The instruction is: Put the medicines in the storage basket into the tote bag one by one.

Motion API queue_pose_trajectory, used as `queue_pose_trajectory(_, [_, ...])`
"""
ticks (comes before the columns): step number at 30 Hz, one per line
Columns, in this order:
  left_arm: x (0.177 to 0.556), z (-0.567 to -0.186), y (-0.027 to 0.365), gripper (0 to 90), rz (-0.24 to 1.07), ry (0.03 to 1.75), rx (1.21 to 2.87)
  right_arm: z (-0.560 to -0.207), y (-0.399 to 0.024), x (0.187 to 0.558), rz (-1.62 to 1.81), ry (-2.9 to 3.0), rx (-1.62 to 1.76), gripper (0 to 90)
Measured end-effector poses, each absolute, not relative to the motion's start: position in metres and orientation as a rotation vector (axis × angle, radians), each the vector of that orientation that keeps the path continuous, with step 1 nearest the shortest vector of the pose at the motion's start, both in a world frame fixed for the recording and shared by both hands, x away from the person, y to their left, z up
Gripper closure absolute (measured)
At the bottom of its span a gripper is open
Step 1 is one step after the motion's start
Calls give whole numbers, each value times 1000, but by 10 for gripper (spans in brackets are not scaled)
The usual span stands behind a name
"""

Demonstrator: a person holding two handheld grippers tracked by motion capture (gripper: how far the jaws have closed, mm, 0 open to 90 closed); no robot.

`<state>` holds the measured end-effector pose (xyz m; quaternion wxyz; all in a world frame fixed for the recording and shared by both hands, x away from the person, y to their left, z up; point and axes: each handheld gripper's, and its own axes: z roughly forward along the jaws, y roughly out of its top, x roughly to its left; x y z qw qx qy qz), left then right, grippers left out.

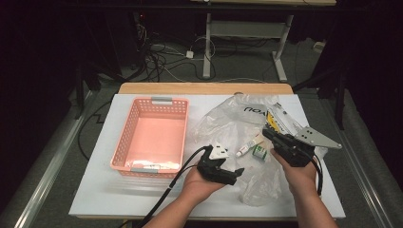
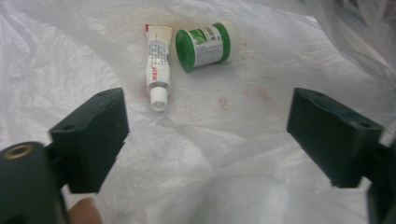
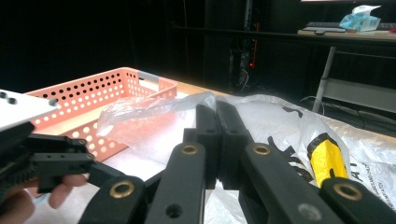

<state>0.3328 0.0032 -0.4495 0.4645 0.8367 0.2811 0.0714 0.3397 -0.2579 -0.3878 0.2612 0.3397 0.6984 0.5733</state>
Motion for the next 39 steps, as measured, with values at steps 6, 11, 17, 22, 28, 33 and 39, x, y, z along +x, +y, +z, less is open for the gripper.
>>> queue_pose_trajectory(6, [321, -441, 14, 0, 172, 691, 2054, -388, -257, 340, 1549, 1893, 920, 900])
queue_pose_trajectory(11, [314, -434, 29, 0, 200, 707, 2033, -389, -256, 339, 1548, 1894, 935, 900])
queue_pose_trajectory(17, [309, -427, 49, 0, 226, 730, 2024, -390, -257, 340, 1545, 1895, 929, 900])
queue_pose_trajectory(22, [306, -423, 68, 0, 266, 762, 2004, -390, -257, 340, 1544, 1894, 929, 900])
queue_pose_trajectory(28, [308, -421, 91, 0, 308, 807, 1981, -389, -257, 340, 1542, 1894, 929, 900])
queue_pose_trajectory(33, [309, -421, 110, 0, 341, 850, 1971, -390, -258, 340, 1542, 1892, 930, 900])
queue_pose_trajectory(39, [313, -420, 133, 0, 380, 908, 1944, -389, -259, 339, 1543, 1888, 930, 896])
